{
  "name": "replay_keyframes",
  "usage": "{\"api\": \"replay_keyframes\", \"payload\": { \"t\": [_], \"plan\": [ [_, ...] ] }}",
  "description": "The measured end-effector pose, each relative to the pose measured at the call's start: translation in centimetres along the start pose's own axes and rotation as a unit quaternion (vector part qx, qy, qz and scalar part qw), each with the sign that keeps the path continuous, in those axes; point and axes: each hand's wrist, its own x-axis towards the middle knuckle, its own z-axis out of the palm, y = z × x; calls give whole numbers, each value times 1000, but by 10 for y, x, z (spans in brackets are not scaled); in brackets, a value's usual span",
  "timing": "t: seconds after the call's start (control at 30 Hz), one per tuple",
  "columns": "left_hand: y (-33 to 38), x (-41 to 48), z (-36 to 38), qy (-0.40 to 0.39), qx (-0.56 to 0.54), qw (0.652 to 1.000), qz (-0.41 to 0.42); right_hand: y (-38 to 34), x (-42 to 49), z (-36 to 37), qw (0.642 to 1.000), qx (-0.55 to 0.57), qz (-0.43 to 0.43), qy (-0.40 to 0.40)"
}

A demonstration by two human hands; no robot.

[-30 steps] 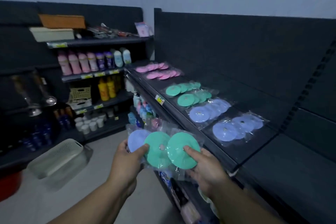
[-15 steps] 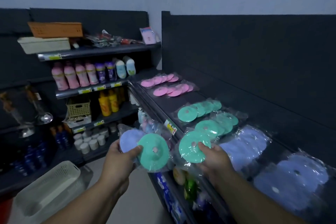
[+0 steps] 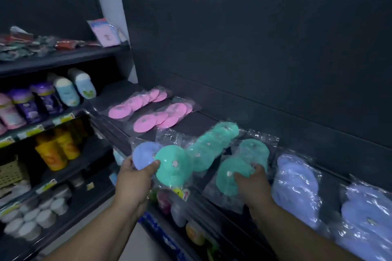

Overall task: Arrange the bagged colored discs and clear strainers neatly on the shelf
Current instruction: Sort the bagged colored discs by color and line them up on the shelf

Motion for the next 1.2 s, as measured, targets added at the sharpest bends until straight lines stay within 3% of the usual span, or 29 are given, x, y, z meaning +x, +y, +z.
{"api": "replay_keyframes", "payload": {
  "t": [0.23,0.37,0.47,0.57,0.67,0.73,0.9,1.07,1.2],
  "plan": [
    [-10,100,25,-194,117,974,-14,-16,-16,21,985,-122,11,121],
    [-12,122,36,-257,155,954,-10,-13,-29,29,973,-149,8,177],
    [-19,131,41,-289,185,939,-14,-8,-41,35,946,-250,-30,203],
    [-24,133,45,-319,226,921,5,-1,-47,45,901,-384,-114,165],
    [-23,134,51,-331,277,902,20,4,-42,52,857,-473,-166,119],
    [-22,133,55,-341,314,885,41,4,-40,55,859,-481,-156,77],
    [-20,126,60,-341,374,858,94,9,-42,57,878,-451,-144,69],
    [-17,124,57,-313,351,875,112,7,-36,56,873,-469,-126,51],
    [-8,128,53,-265,299,908,124,1,-27,52,862,-493,-115,32]
  ]
}}
